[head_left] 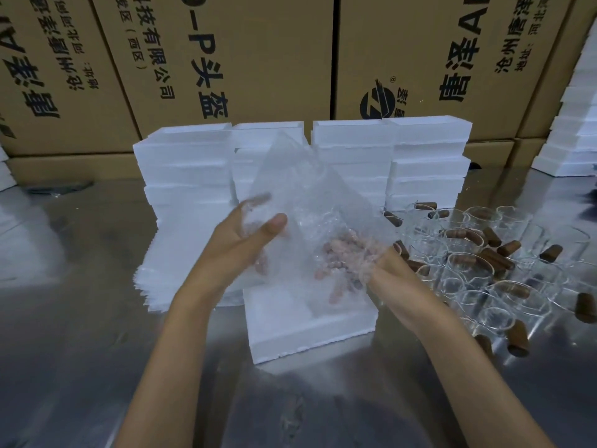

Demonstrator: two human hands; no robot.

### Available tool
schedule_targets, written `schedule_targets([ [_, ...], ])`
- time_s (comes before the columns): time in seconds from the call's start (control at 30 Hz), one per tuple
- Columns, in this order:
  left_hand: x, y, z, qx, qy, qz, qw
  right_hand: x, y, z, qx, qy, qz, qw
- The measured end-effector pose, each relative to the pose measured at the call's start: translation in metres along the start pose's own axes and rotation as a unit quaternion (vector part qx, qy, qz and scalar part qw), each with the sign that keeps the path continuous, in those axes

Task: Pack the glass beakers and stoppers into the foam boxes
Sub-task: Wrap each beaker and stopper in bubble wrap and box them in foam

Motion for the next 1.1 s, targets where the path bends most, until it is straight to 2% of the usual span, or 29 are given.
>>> schedule_targets([
  [0.17, 0.02, -0.004, -0.005, -0.036, 0.009, -0.058, 0.998, 0.012, -0.012, -0.007, -0.014, 0.11, -0.006, 0.994],
  [0.3, 0.015, -0.001, 0.009, 0.034, -0.005, -0.006, 0.999, 0.019, -0.007, -0.011, -0.008, 0.205, 0.008, 0.979],
  [0.37, 0.02, -0.002, 0.017, 0.072, -0.068, -0.035, 0.994, 0.02, -0.009, -0.005, 0.021, 0.261, 0.016, 0.965],
  [0.47, 0.025, -0.004, 0.02, 0.069, -0.156, -0.057, 0.984, 0.021, -0.011, -0.003, 0.031, 0.297, -0.001, 0.954],
  [0.57, 0.026, -0.003, 0.018, 0.056, -0.134, 0.0, 0.989, 0.027, -0.021, -0.027, -0.034, 0.291, -0.072, 0.953],
  [0.63, 0.035, -0.003, 0.017, 0.05, -0.145, -0.01, 0.988, 0.03, -0.03, -0.038, -0.07, 0.309, -0.095, 0.944],
  [0.73, 0.047, -0.005, 0.018, 0.056, -0.179, -0.032, 0.982, 0.024, -0.023, -0.026, -0.024, 0.278, -0.029, 0.96],
  [0.8, 0.054, -0.005, 0.015, 0.054, -0.186, -0.026, 0.981, 0.028, -0.026, -0.005, 0.053, 0.217, -0.023, 0.974],
  [0.87, 0.062, -0.005, 0.008, 0.03, -0.227, -0.031, 0.973, 0.031, -0.028, 0.011, 0.091, 0.197, -0.034, 0.976],
  [0.93, 0.063, -0.006, 0.003, 0.008, -0.262, -0.021, 0.965, 0.024, -0.022, 0.017, 0.117, 0.187, 0.008, 0.975],
  [1.03, 0.053, -0.005, 0.007, 0.015, -0.291, 0.009, 0.956, -0.001, -0.013, 0.0, 0.058, 0.176, 0.07, 0.98],
  [1.1, 0.042, -0.002, 0.007, 0.015, -0.339, 0.028, 0.94, -0.029, -0.012, -0.019, -0.028, 0.197, 0.164, 0.966],
])
Point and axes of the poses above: each hand's wrist, its own y-axis towards the middle knuckle, its own x-axis out of the palm, z = x × y, the point moved 9 cm from there along y, towards the middle knuckle, and after that the axes turned 4 degrees about -x, right-handed, at the moved point
